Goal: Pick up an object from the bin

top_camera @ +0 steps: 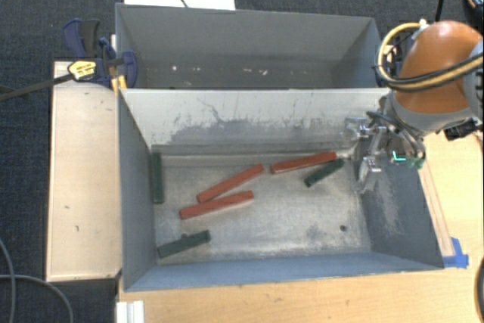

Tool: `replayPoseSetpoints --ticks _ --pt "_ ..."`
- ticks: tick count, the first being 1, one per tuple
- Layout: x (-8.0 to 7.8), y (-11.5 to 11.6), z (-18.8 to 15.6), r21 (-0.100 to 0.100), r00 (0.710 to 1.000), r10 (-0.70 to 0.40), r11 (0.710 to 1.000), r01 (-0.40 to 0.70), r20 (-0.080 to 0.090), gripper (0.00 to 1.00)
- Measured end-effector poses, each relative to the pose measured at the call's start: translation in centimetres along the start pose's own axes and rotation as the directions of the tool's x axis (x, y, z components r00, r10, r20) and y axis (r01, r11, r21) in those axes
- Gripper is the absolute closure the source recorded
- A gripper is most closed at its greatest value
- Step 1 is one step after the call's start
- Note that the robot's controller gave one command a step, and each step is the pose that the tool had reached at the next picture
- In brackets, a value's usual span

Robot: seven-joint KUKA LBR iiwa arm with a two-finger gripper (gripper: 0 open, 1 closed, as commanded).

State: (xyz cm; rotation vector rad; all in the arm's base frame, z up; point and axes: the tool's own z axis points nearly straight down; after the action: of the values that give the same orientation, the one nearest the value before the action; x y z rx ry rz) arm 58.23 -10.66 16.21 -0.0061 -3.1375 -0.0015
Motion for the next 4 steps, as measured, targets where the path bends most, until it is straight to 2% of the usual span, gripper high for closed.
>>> replayPoseSetpoints --ticks 1,2,3,4 --pt "2.8 4.3 9.5 -0.002 0.989 0.151 0.989 -0.151 0.001 0.00" --pt "4.9 -2.5 9.1 0.003 0.990 0.142 0.990 -0.142 0.005 0.00" --pt "2.1 4.2 1.9 -0.004 0.983 0.186 0.983 -0.186 0.016 0.00" --pt "1.4 11.7 9.5 -0.004 0.959 0.284 0.959 -0.284 0.002 0.00"
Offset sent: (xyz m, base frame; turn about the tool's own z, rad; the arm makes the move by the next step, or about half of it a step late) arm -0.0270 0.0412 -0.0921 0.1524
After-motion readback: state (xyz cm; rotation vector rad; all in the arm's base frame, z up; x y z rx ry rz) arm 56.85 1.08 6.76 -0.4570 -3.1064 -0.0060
